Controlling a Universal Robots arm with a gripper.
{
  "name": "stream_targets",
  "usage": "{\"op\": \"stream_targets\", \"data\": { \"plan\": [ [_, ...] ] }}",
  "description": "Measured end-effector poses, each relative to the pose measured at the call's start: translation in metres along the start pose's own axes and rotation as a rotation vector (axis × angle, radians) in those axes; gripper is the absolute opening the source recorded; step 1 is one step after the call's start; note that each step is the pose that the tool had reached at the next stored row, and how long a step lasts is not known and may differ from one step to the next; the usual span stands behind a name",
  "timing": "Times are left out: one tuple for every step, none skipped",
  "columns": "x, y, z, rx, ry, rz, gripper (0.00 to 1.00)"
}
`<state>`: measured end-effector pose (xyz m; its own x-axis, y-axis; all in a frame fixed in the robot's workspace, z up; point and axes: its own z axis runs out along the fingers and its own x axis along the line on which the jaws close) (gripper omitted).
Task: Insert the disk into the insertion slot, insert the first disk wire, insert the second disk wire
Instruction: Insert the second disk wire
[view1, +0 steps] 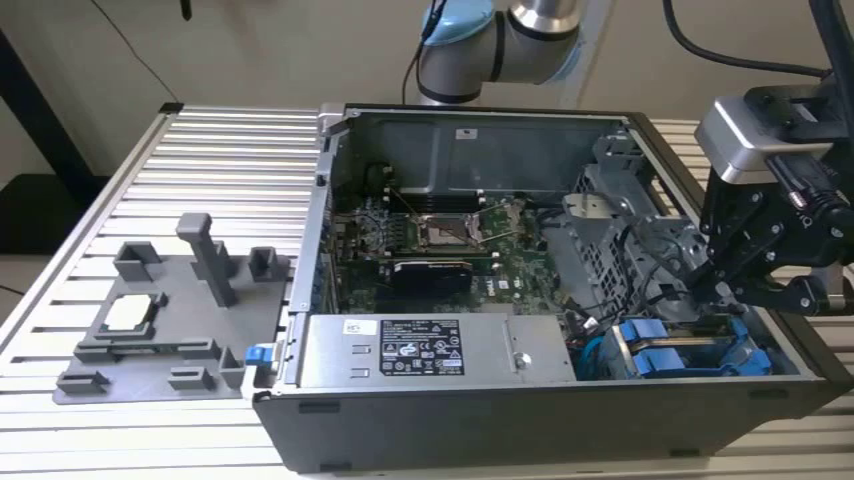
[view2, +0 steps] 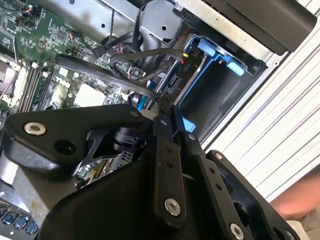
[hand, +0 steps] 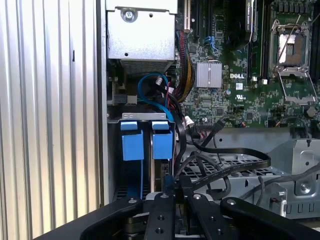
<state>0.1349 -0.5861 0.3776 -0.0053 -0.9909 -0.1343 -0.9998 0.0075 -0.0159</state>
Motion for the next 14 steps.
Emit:
{"op": "stream_targets", "data": {
  "plan": [
    [0.0,0.0,0.0,0.0,0.0,0.0,0.16],
    [0.0,0.0,0.0,0.0001,0.0,0.0,0.16],
    [0.0,0.0,0.0,0.0001,0.0,0.001,0.16],
    [0.0,0.0,0.0001,0.0001,0.0001,0.001,0.16],
    [0.0001,0.0,0.0005,0.0001,-0.0003,0.001,0.16],
    [0.0002,0.0,0.0013,0.0002,-0.0013,0.001,0.16],
    [0.0004,0.0,0.0023,0.0003,-0.0028,0.001,0.16],
    [0.0006,0.0,0.0033,0.0004,-0.0056,0.001,0.16],
    [0.0009,0.0,0.0046,0.0003,-0.0093,0.001,0.16],
    [0.0012,0.0001,0.0059,0.0003,-0.013,0.001,0.16],
    [0.0015,0.0001,0.0071,0.0003,-0.0163,0.001,0.16],
    [0.0018,0.0001,0.0081,0.0004,-0.019,0.001,0.16],
    [0.0022,-0.0002,0.0091,0.0004,-0.0209,0.001,0.16],
    [0.0025,-0.0006,0.01,0.0004,-0.0219,0.001,0.16]
  ]
}}
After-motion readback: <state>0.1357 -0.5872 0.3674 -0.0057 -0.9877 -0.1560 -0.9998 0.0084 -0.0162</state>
